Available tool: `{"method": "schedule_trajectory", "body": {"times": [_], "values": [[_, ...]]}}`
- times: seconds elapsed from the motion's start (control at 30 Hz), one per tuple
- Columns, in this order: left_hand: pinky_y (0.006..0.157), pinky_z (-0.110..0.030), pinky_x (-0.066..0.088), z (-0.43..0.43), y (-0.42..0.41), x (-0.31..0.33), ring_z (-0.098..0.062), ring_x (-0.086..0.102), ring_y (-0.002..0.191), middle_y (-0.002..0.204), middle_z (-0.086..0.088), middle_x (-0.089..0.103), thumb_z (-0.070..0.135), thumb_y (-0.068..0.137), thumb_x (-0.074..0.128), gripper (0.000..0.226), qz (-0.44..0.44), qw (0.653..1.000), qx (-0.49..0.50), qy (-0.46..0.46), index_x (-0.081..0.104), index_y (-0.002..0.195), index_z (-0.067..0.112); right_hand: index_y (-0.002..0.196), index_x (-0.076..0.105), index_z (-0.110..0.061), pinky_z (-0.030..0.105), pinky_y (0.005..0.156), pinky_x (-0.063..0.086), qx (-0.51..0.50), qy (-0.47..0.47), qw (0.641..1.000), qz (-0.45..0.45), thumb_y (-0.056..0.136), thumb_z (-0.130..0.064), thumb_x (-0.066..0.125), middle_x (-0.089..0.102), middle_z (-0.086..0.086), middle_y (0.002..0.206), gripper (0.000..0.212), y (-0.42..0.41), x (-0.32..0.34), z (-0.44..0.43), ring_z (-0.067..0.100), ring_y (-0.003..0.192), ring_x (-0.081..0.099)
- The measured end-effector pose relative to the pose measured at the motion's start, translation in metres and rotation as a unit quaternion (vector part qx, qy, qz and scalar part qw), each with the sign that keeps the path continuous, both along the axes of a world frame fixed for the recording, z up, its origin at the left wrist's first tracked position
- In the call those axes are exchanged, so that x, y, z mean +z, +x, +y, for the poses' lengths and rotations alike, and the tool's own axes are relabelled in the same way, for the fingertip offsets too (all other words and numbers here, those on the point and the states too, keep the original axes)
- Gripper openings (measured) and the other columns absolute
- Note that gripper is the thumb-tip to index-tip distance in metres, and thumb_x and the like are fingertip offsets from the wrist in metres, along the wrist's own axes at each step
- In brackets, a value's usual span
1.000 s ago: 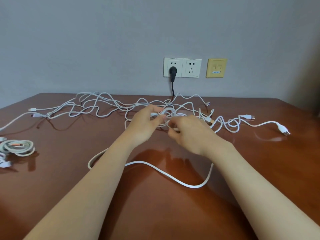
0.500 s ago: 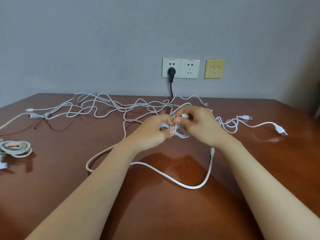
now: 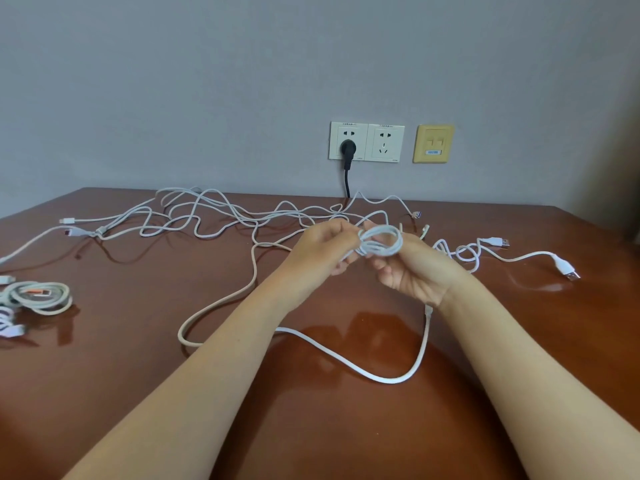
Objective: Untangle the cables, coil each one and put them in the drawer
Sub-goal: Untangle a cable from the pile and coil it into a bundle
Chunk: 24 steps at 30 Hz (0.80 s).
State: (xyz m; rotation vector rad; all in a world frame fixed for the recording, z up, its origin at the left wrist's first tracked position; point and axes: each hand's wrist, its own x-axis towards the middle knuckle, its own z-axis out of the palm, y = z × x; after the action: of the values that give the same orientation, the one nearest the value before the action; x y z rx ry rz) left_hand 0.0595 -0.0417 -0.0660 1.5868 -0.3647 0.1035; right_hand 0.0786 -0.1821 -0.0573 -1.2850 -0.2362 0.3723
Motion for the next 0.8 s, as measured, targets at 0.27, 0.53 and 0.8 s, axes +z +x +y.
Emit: {"method": "schedule_trajectory", "body": {"times": [0.27,0.53,0.8], "values": [[0.031,-0.011,0.021,-0.008,0.013,0.010,-0.007,0.031,0.027,0.033,0.002,0.036,-0.002,0.089,0.024,0.031,0.081,0.969,0.025,-0.232,0.035,0.065,0.014,0.060,0.052,-0.006,0.014,0.038,0.043,-0.085,0.056,0.994,-0.047,0.096,-0.016,0.047,0.056,0.007,0.059,0.038,-0.007,0.000,0.027,0.005,0.038,0.049],[0.029,-0.014,0.026,-0.015,0.008,0.009,-0.006,0.036,0.029,0.038,0.002,0.038,0.011,0.091,0.029,0.027,0.133,0.916,-0.035,-0.377,0.050,0.075,0.006,0.083,0.051,-0.008,0.015,0.033,0.028,-0.176,0.069,0.972,-0.143,0.099,-0.005,0.038,0.048,-0.005,0.039,0.021,-0.019,0.000,0.039,0.006,0.030,0.043],[0.031,-0.013,0.023,-0.012,0.008,0.007,-0.006,0.028,0.031,0.040,0.004,0.036,0.011,0.089,0.029,0.025,0.137,0.953,0.002,-0.268,0.054,0.084,0.014,0.084,0.052,-0.013,0.018,0.037,0.035,-0.207,-0.043,0.951,-0.228,0.096,-0.002,0.042,0.056,-0.003,0.049,0.019,-0.015,-0.009,0.036,0.006,0.038,0.047]]}}
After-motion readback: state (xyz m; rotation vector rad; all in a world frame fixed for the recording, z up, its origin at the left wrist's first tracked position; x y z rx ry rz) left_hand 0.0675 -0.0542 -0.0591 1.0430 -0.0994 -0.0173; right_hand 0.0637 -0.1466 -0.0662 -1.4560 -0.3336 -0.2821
